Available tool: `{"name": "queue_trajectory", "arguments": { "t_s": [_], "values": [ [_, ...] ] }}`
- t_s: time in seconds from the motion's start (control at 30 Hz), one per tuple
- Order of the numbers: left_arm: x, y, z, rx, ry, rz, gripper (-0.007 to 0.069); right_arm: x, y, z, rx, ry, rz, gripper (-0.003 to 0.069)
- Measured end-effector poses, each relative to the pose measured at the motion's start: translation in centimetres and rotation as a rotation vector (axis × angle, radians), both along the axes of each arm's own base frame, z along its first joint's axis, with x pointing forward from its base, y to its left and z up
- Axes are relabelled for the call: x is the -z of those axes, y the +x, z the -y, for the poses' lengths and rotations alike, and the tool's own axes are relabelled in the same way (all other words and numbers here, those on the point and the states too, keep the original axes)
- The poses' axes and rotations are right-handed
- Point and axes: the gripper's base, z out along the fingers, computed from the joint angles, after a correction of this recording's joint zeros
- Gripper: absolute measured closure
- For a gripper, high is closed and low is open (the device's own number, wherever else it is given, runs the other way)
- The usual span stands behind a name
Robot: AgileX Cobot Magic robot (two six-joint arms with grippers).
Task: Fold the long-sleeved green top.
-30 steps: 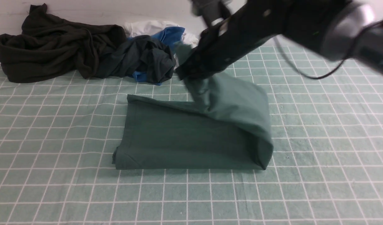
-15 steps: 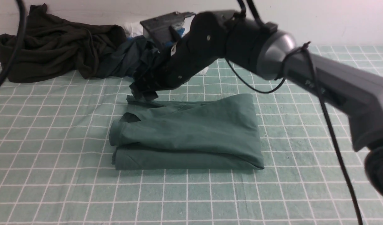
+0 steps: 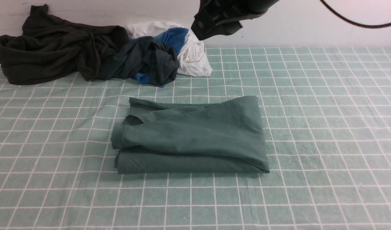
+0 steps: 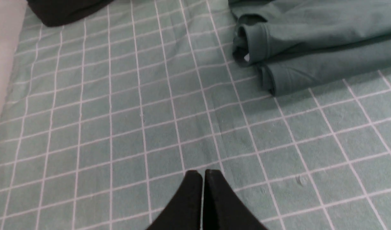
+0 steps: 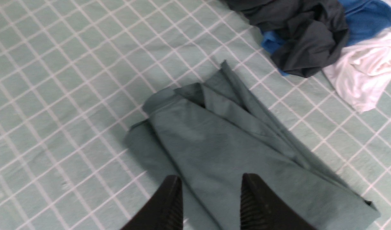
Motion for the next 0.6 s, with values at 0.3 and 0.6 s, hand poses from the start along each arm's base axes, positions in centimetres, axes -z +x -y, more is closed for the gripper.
{"name": "queue_trajectory", "arguments": {
  "t_s": [0.3,0.6],
  "values": [
    [0.3,-1.5,-0.3,0.004,-0.023,0.11,0.0627,-0.1,-8.0,5.6,0.041,0.152,0.084,0.0664],
    [0.3,-1.5,-0.3,0.004,-0.024,0.109,0.0627,1.5,-13.7,10.5,0.106,0.289,0.295,0.0671]
  ]
}}
